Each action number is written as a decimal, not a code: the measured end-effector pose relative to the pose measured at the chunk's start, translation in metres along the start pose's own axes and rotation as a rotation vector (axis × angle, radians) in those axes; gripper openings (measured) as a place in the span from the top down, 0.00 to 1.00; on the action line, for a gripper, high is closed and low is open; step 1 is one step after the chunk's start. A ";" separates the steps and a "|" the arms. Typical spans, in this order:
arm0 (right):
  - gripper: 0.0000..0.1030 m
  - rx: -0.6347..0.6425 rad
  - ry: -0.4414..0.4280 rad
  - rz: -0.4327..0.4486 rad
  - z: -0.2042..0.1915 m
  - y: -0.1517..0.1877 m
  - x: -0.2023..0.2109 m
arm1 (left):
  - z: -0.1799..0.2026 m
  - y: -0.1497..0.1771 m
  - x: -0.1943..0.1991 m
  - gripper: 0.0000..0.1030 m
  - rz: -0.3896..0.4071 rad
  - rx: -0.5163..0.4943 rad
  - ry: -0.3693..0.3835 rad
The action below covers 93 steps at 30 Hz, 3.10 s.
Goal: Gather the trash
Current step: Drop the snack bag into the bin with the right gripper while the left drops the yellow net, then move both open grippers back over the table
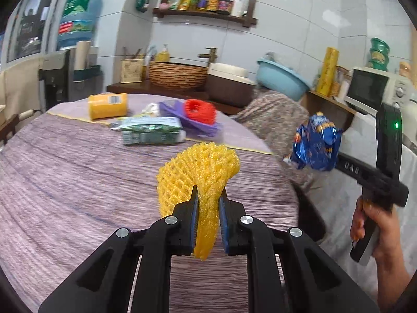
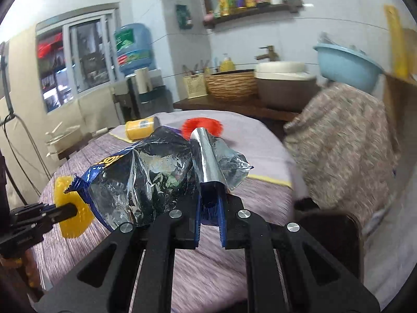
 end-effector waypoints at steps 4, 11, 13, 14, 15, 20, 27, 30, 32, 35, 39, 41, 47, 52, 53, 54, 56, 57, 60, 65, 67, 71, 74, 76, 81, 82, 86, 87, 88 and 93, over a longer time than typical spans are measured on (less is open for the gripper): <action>0.89 -0.019 0.136 -0.008 0.041 0.035 0.039 | 0.042 0.002 -0.011 0.86 -0.016 -0.035 0.087; 0.89 -0.195 0.246 -0.118 0.125 0.106 0.049 | 0.136 0.013 -0.038 0.86 -0.049 -0.115 0.277; 0.89 -0.225 0.271 -0.170 0.144 0.130 0.037 | 0.155 0.019 -0.045 0.86 -0.068 -0.129 0.316; 0.89 -0.235 0.278 -0.195 0.150 0.140 0.030 | 0.167 0.024 -0.049 0.86 -0.078 -0.140 0.339; 0.89 -0.247 0.283 -0.221 0.157 0.150 0.023 | 0.172 0.028 -0.052 0.86 -0.086 -0.147 0.348; 0.88 -0.322 0.303 -0.328 0.191 0.196 -0.016 | 0.193 0.047 -0.067 0.86 -0.143 -0.176 0.373; 0.56 -0.331 0.335 -0.416 0.216 0.223 -0.047 | 0.201 0.068 -0.087 0.86 -0.213 -0.192 0.378; 0.56 -0.322 0.341 -0.421 0.221 0.225 -0.051 | 0.201 0.075 -0.094 0.86 -0.235 -0.192 0.382; 0.56 -0.331 0.333 -0.416 0.220 0.223 -0.049 | 0.203 0.079 -0.099 0.86 -0.253 -0.195 0.386; 0.56 -0.320 0.346 -0.392 0.215 0.220 -0.038 | 0.206 0.087 -0.107 0.86 -0.279 -0.203 0.391; 0.49 -0.302 0.383 -0.358 0.213 0.216 -0.015 | 0.213 0.099 -0.125 0.86 -0.332 -0.199 0.413; 0.49 -0.292 0.402 -0.339 0.213 0.213 -0.001 | 0.217 0.104 -0.137 0.86 -0.354 -0.208 0.416; 0.43 -0.307 0.448 -0.276 0.218 0.207 0.041 | 0.227 0.118 -0.176 0.86 -0.415 -0.220 0.405; 0.41 -0.348 0.484 -0.237 0.228 0.203 0.067 | 0.233 0.125 -0.205 0.86 -0.458 -0.224 0.394; 0.40 -0.354 0.487 -0.227 0.230 0.201 0.072 | 0.234 0.127 -0.211 0.86 -0.471 -0.215 0.395; 0.38 -0.360 0.490 -0.219 0.231 0.199 0.074 | 0.235 0.129 -0.216 0.86 -0.480 -0.208 0.396; 0.37 -0.372 0.495 -0.200 0.233 0.194 0.082 | 0.237 0.132 -0.226 0.86 -0.491 -0.207 0.388; 0.37 -0.376 0.492 -0.191 0.233 0.192 0.084 | 0.239 0.134 -0.231 0.86 -0.497 -0.216 0.381; 0.35 -0.378 0.483 -0.172 0.231 0.184 0.088 | 0.244 0.140 -0.244 0.65 -0.527 -0.221 0.372; 0.31 -0.362 0.491 -0.146 0.227 0.171 0.095 | 0.245 0.143 -0.246 0.32 -0.516 -0.202 0.369; 0.31 -0.366 0.490 -0.129 0.228 0.165 0.100 | 0.245 0.147 -0.241 0.32 -0.528 -0.192 0.379; 0.28 -0.366 0.496 -0.087 0.230 0.151 0.110 | 0.249 0.149 -0.224 0.29 -0.494 -0.217 0.391; 0.26 -0.347 0.492 -0.069 0.228 0.140 0.112 | 0.255 0.149 -0.201 0.22 -0.461 -0.212 0.432; 0.26 -0.333 0.479 -0.063 0.226 0.134 0.110 | 0.258 0.146 -0.186 0.18 -0.435 -0.211 0.447; 0.26 -0.303 0.445 -0.045 0.217 0.120 0.109 | 0.260 0.135 -0.137 0.11 -0.351 -0.232 0.480; 0.26 -0.293 0.439 -0.040 0.214 0.116 0.109 | 0.260 0.133 -0.129 0.11 -0.337 -0.240 0.481; 0.18 -0.269 0.398 -0.036 0.202 0.107 0.102 | 0.255 0.117 -0.094 0.10 -0.279 -0.245 0.505; 0.17 -0.261 0.392 -0.035 0.199 0.104 0.100 | 0.252 0.112 -0.087 0.09 -0.263 -0.240 0.504; 0.17 -0.252 0.386 -0.036 0.195 0.100 0.098 | 0.249 0.108 -0.083 0.07 -0.251 -0.235 0.505; 0.15 -0.203 0.352 -0.019 0.172 0.081 0.092 | 0.221 0.081 -0.051 0.06 -0.156 -0.212 0.477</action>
Point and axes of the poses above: each gripper's, at about its wrist camera, not at the fingertips, and x roughly against the way its jaws point, z to its right, y to its underside, the point moved 9 cm from there along -x, roughly the way its jaws point, and after that the axes turned 5 degrees about x, right-handed, at the moved point
